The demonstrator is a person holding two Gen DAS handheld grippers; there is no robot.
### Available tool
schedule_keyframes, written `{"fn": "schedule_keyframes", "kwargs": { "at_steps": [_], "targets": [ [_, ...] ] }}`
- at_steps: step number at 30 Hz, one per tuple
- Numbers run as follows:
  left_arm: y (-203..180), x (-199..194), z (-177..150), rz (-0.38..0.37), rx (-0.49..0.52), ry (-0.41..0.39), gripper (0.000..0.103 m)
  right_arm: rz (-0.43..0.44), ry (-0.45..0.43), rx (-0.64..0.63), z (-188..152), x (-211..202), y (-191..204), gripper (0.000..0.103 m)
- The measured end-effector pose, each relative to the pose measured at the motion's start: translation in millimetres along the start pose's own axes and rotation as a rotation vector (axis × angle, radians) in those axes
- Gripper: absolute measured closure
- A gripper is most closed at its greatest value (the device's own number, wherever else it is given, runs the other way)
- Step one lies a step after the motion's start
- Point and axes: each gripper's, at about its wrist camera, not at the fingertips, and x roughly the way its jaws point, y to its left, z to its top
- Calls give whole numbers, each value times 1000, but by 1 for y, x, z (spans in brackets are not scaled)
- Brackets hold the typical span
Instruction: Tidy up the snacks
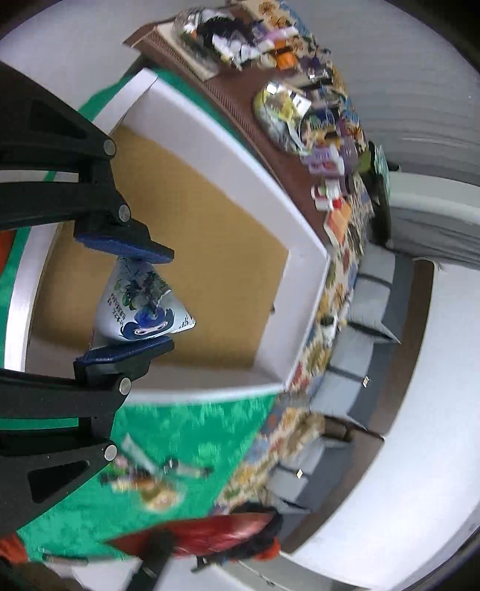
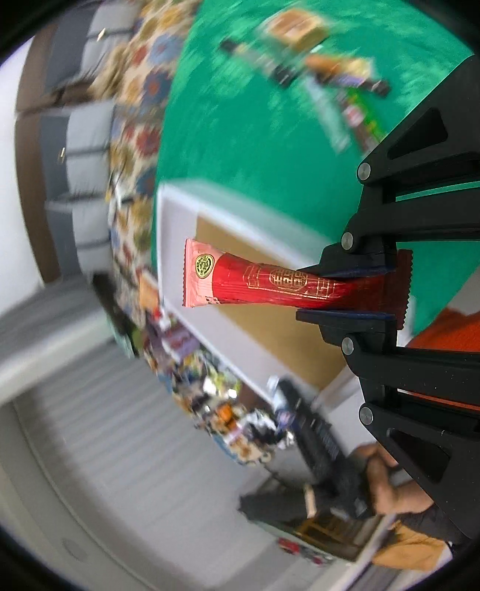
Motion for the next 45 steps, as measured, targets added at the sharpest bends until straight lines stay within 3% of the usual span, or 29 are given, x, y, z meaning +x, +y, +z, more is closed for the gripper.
{"fn": "schedule_keyframes", "kwargs": {
  "at_steps": [2,3,4,5,6,7,10,13,17,22,25,31,35,39,42,45],
  "targets": [
    [12,10,0,49,11,16,60,21,8,-21,9,18,17,88],
    [16,14,1,65,13,24,54,37,12,-25,16,31,25,82],
    [19,19,2,89,15,32,47,39,14,-28,19,40,30,71],
    [26,23,1,120,18,42,27,36,17,-31,23,49,33,57],
    [32,25,1,142,16,36,11,35,19,-24,25,54,33,34],
    [35,25,0,161,13,22,8,36,6,-14,27,55,32,33],
    [47,21,-4,205,-3,-11,8,28,-39,8,24,44,23,33],
    [47,21,-8,203,-42,-12,8,-18,-48,50,11,35,-4,33],
    [14,17,-17,67,-23,-45,8,-178,-19,95,-32,26,-65,33],
    [-56,20,-24,-76,154,-85,8,-471,77,166,-125,-3,-168,33],
    [-99,39,-33,-31,302,-63,8,-601,81,225,-165,-40,-219,33],
    [-124,55,-47,76,385,-13,8,-779,51,276,-200,-102,-288,33],
    [-116,53,-50,102,365,8,8,-842,51,278,-206,-116,-316,33],
    [-102,56,-47,91,287,33,8,-833,22,310,-213,-123,-334,30],
    [-105,38,-46,123,239,-57,8,-831,-1,324,-214,-124,-341,27],
    [-124,17,-48,128,256,-157,4,-820,-16,356,-215,-125,-347,20]
  ]
}}
